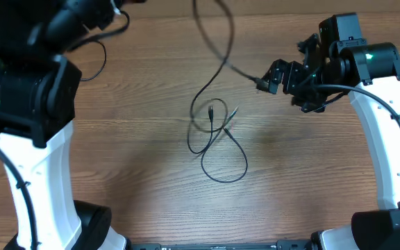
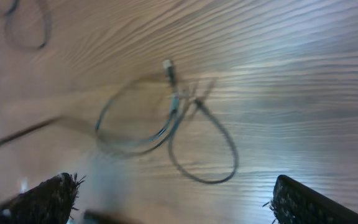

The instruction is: Untangle cables

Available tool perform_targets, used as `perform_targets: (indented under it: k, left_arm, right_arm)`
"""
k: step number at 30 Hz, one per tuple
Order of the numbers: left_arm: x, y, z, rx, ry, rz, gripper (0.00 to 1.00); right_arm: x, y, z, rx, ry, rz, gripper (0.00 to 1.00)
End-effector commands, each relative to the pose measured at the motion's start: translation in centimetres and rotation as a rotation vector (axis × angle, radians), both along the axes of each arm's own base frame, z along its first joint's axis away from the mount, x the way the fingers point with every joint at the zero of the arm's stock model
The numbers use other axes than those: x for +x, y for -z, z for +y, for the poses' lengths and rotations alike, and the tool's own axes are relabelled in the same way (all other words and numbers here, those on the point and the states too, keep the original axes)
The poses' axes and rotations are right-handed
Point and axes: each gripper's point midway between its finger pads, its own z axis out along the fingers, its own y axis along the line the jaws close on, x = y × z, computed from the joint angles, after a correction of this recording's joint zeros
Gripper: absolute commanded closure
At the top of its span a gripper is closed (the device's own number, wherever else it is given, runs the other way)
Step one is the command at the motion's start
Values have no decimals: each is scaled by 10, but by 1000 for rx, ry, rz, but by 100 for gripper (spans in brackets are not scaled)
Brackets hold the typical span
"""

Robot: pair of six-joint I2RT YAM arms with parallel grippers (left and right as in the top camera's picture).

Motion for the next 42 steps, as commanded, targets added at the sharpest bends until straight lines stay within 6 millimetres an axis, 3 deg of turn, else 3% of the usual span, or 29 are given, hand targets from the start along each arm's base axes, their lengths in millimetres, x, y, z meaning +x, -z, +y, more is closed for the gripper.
perform_targets:
  k: [1,5,7,16,23,31,34,42]
  left_arm:
    - [14,-6,18,10,-146,-41,96]
    - [8,-28,16,-37,-130,-120,96]
    - [9,-27,17,-32,-138,-119,96]
    - [24,23,28,78,-225,56,96]
    - [23,40,27,127,-221,104,96]
    - [17,44,19,120,-161,126,96]
    - [13,46,16,126,-134,133,96]
    - [11,67,17,165,-131,213,96]
  right_arm:
    - [-11,1,21,78,-107,11,0]
    - [-20,23,37,74,-152,44,0]
    - [-25,37,50,82,-191,55,0]
    - [-43,81,128,66,-420,-68,0]
    - [-39,114,158,-4,-322,-139,0]
    - [-28,117,208,113,-401,-368,1]
    - [-26,130,216,105,-412,-371,2]
    - [-28,167,213,10,-567,-391,30]
